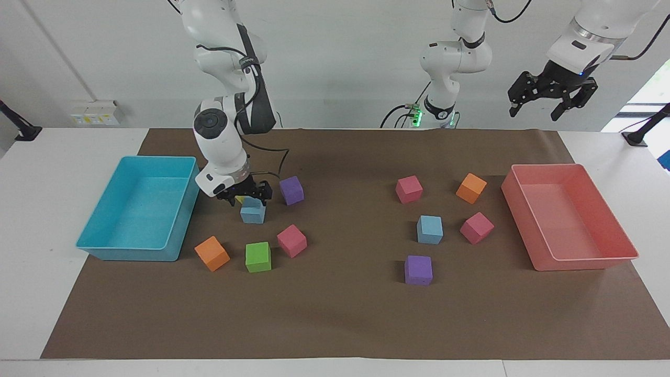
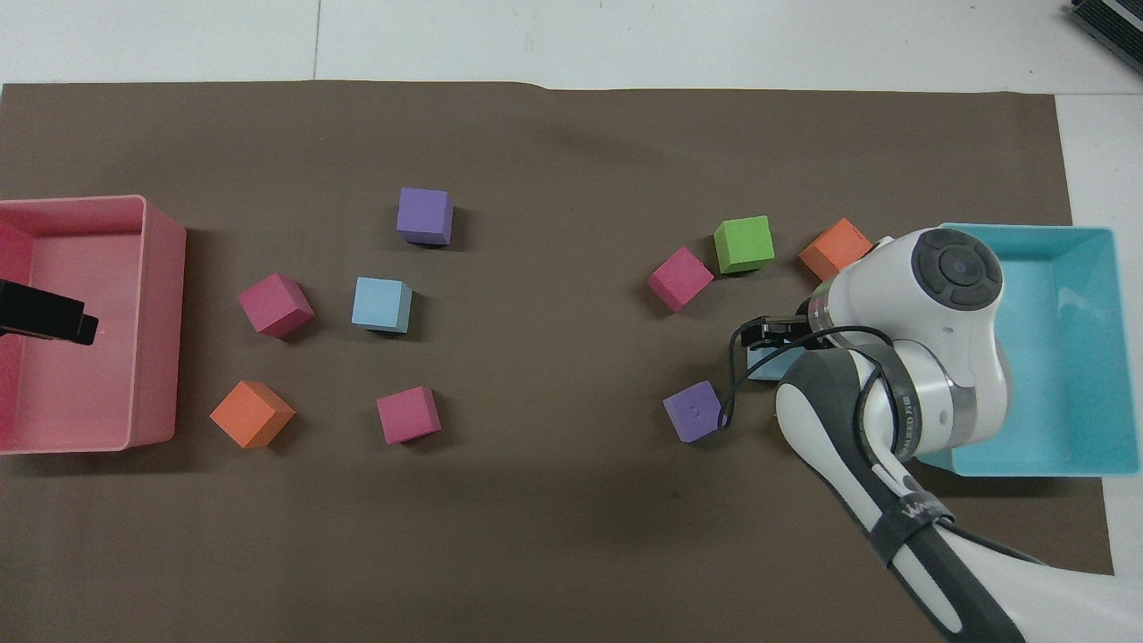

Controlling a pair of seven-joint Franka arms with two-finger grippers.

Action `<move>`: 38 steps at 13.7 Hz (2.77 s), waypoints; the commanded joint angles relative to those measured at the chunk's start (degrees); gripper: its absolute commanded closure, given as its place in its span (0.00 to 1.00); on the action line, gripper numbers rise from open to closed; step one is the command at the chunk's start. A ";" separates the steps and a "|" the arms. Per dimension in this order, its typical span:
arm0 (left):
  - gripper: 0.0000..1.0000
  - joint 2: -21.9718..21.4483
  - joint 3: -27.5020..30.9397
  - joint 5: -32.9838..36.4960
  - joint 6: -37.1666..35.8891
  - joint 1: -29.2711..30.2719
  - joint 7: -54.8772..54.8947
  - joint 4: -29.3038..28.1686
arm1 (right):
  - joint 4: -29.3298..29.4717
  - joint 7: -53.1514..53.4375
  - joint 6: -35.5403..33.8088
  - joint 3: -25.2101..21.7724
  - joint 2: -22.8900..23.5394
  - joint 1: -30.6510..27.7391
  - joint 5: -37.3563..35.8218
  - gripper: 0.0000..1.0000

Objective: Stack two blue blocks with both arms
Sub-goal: 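Reach the right gripper down to the light-blue cube and grasp it, then lift the blue cube with the right gripper and carry it toward table center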

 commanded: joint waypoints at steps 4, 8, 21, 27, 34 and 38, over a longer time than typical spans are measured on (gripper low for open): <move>0.00 -0.02 -0.41 0.56 -0.60 0.71 -0.14 0.76 | -3.82 1.08 5.53 0.02 1.31 0.07 0.74 0.00; 0.00 -0.02 -0.41 0.56 -0.60 0.71 -0.14 0.76 | -5.76 0.82 7.12 0.02 1.40 -0.01 0.74 0.00; 0.00 -0.02 -0.41 0.56 -0.60 0.71 -0.05 0.76 | -4.97 0.21 6.25 0.02 2.19 0.07 0.65 1.00; 0.00 -0.02 -0.41 0.56 -0.60 0.71 -0.14 0.76 | 2.67 -0.24 -4.29 0.11 -0.17 0.16 0.65 1.00; 0.00 -0.02 -0.41 0.56 -0.60 0.71 -0.14 0.76 | 14.72 -2.00 -15.47 2.13 1.57 2.44 -0.93 1.00; 0.00 -0.02 -0.41 0.56 -0.60 0.71 -0.14 0.76 | 23.31 6.14 -17.65 2.13 7.71 9.63 -0.67 1.00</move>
